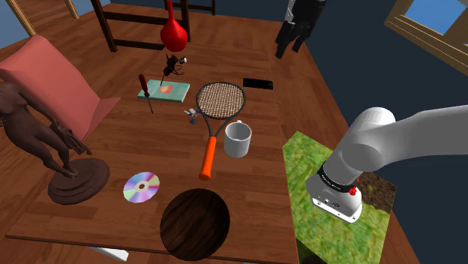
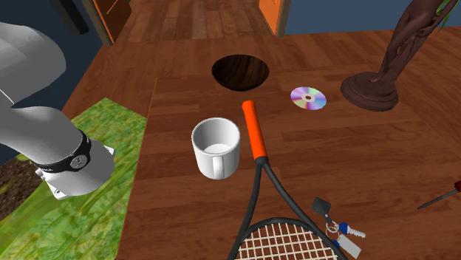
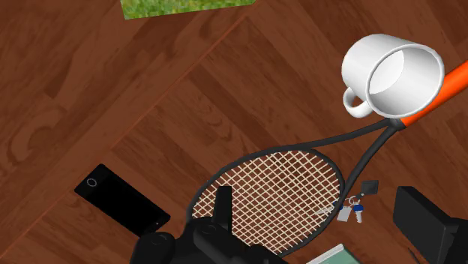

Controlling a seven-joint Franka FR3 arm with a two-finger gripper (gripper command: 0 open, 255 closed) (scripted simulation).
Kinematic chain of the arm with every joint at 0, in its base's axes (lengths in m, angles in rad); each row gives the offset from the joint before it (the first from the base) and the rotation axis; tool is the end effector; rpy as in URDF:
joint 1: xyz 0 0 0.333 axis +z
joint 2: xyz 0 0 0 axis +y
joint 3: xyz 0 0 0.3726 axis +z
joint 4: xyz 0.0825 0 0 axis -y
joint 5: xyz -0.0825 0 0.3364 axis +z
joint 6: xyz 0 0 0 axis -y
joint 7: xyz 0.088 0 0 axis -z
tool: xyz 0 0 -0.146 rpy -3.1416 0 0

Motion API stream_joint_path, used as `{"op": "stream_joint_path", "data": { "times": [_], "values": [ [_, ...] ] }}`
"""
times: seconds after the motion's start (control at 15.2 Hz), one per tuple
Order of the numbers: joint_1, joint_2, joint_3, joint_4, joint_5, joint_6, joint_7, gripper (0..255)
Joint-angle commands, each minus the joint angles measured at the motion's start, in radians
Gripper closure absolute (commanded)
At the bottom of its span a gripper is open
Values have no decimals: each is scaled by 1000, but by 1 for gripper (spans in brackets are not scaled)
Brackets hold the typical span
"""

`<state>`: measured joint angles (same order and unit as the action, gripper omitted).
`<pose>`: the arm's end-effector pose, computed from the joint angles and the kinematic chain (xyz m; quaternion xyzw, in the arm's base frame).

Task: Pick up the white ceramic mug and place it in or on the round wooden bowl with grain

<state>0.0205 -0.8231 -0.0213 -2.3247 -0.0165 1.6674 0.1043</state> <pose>0.2237 -0.0054 0.6229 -0.9953 0.0495 -0.0826 0.0041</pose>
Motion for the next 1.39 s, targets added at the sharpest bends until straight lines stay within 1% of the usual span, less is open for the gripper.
{"op": "stream_joint_path", "data": {
  "times": [0.0, 0.33, 0.66, 0.99, 1.32],
  "values": [
    [0, 0, 0, 0, 0, 0, 0, 0],
    [23, -8, 91, -124, 43, 114, 100, 0],
    [50, 24, 189, -219, 89, 239, 201, 0],
    [76, 100, 294, -281, 131, 375, 307, 0],
    [87, 221, 408, -307, 154, 520, 422, 0]
  ]
}}
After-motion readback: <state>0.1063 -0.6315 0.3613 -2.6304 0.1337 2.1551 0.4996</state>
